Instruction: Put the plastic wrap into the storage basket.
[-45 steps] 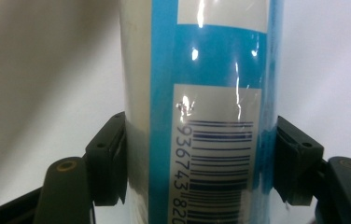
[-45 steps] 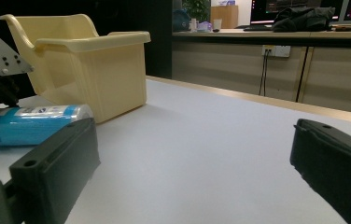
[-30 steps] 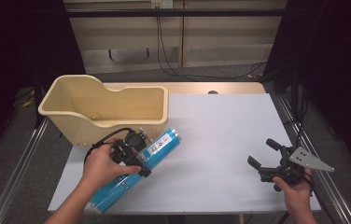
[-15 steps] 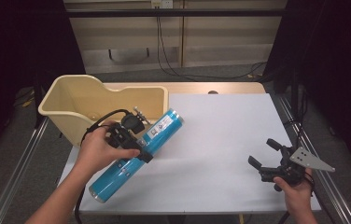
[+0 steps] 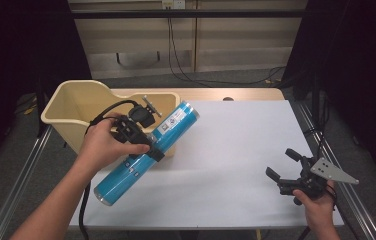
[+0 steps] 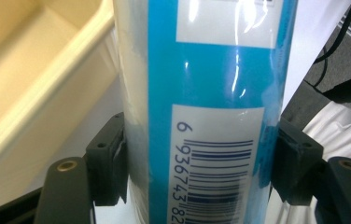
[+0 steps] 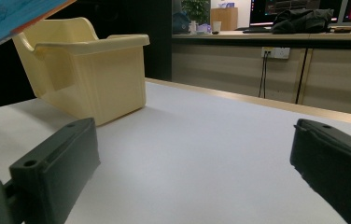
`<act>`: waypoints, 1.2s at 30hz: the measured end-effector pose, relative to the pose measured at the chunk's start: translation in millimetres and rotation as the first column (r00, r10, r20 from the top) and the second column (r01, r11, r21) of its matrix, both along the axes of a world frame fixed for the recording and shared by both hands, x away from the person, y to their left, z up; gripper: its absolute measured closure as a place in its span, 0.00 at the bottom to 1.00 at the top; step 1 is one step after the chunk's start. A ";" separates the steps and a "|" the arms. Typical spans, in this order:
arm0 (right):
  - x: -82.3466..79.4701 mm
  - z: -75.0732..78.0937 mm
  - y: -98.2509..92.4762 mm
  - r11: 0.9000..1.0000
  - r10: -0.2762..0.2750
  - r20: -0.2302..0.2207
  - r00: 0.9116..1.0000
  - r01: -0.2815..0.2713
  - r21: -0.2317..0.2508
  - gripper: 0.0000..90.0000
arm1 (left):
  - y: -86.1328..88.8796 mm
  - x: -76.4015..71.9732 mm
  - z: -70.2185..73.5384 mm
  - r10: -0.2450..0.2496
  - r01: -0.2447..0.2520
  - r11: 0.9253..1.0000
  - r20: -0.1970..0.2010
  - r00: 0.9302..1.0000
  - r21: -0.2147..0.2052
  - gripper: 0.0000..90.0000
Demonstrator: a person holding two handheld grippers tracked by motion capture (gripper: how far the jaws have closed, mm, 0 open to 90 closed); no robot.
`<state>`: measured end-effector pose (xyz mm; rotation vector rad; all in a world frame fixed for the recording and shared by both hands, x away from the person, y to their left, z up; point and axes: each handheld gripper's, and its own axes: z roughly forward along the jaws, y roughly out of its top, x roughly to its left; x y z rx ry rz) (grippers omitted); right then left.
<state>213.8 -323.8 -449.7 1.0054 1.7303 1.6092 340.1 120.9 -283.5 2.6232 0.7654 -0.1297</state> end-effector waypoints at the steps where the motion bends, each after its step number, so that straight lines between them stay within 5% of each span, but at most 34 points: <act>1: 0.1 -0.1 -0.3 1.000 -0.002 0.000 1.000 0.002 -0.002 0.01 | 0.0 3.2 2.9 0.003 -0.003 1.000 0.002 1.000 -0.006 0.36; 36: 0.0 -0.7 -2.9 1.000 -0.010 0.002 1.000 0.010 0.001 0.01 | -5.9 41.2 56.0 0.014 -0.010 0.999 0.069 0.997 -0.048 0.36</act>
